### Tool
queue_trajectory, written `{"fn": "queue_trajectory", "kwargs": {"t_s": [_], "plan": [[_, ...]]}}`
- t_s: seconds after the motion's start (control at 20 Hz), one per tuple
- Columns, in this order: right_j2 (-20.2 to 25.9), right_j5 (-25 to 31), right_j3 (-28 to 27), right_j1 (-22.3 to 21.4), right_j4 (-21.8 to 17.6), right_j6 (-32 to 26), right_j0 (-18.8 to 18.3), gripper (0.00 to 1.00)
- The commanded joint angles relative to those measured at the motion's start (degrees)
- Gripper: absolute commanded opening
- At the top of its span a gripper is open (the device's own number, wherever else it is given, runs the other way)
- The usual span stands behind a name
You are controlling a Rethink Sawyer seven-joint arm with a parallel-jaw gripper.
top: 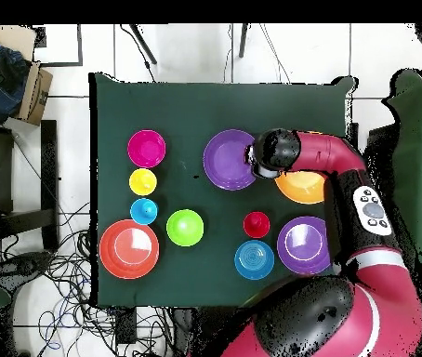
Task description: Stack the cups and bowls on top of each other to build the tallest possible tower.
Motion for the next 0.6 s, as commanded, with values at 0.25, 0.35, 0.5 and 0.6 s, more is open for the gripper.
{"fn": "queue_trajectory", "kwargs": {"t_s": [0.25, 0.35, 0.5, 0.6], "plan": [[0.7, 0.0, 2.7, -3.1, -1.6, -4.6, 2.6, 1.0], [0.6, 0.0, 2.6, -3.0, -1.7, -4.5, 2.7, 1.0], [0.4, -0.8, 3.2, -3.3, -2.2, -4.3, 2.8, 1.0], [0.3, -1.2, 3.5, -3.5, -2.5, -4.5, 2.8, 1.0]]}}
